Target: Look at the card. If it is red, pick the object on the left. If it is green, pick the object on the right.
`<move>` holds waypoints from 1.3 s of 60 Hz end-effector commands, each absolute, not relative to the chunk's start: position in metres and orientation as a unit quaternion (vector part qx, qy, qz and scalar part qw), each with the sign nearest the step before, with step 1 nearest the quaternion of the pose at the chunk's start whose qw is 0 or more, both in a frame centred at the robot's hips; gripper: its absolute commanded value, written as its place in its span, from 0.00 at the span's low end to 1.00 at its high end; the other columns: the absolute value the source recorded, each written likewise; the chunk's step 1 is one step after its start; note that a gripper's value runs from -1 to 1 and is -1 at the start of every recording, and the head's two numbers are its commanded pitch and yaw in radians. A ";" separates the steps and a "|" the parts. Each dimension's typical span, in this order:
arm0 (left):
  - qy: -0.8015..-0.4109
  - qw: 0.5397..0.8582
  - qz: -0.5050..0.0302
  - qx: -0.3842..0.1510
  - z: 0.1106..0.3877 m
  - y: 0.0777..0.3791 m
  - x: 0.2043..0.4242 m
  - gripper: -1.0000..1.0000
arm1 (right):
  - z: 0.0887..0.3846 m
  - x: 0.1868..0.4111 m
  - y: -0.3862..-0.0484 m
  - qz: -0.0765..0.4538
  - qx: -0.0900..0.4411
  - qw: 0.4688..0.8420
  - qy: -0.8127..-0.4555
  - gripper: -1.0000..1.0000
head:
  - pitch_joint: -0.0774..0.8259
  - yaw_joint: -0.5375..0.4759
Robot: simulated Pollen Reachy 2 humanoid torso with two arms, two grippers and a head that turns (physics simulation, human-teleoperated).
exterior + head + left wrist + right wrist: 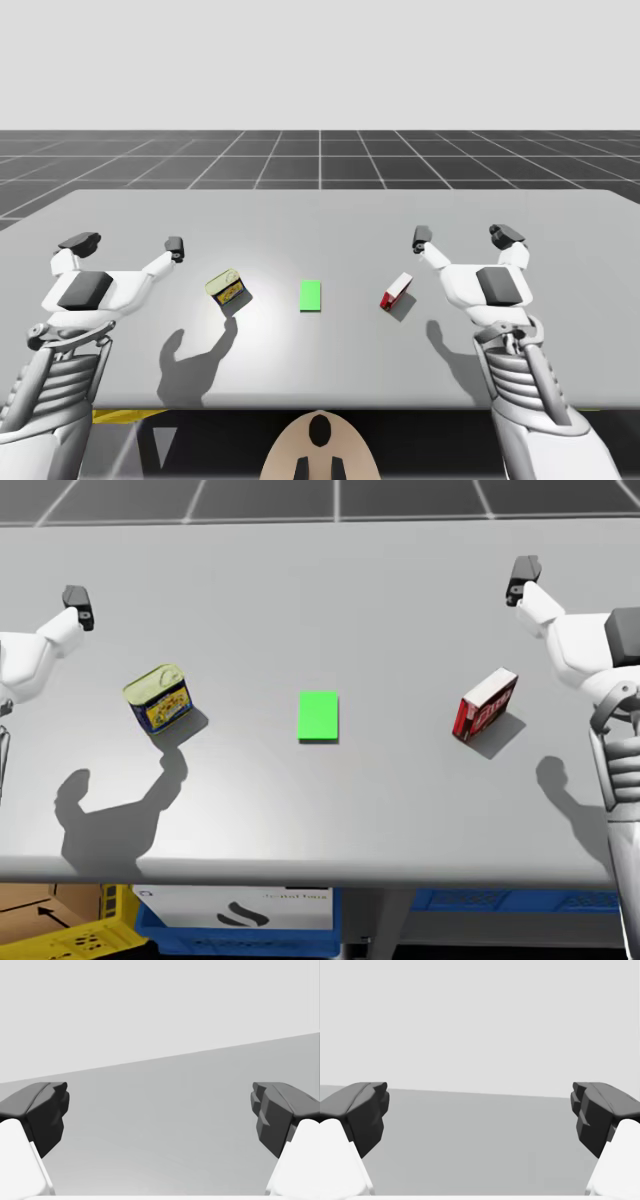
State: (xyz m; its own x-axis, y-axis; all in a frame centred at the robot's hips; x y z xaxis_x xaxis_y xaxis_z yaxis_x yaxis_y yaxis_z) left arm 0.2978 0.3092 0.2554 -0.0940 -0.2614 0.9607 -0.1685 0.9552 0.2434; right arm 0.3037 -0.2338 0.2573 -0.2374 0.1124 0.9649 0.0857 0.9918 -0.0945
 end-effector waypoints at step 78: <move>-0.742 0.656 -0.028 0.136 0.258 0.311 0.296 0.00 | 0.231 0.242 -0.231 0.121 0.095 0.680 -0.717 0.00 | 0.81 0.24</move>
State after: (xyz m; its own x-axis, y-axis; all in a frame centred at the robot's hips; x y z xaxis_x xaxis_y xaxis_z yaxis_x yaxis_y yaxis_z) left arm 0.2955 0.3108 0.2582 -0.1034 -0.2404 0.9652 -0.1673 0.9607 0.2213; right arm 0.2616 -0.2284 0.2412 -0.1098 0.0225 0.9937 -0.1935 0.9801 -0.0436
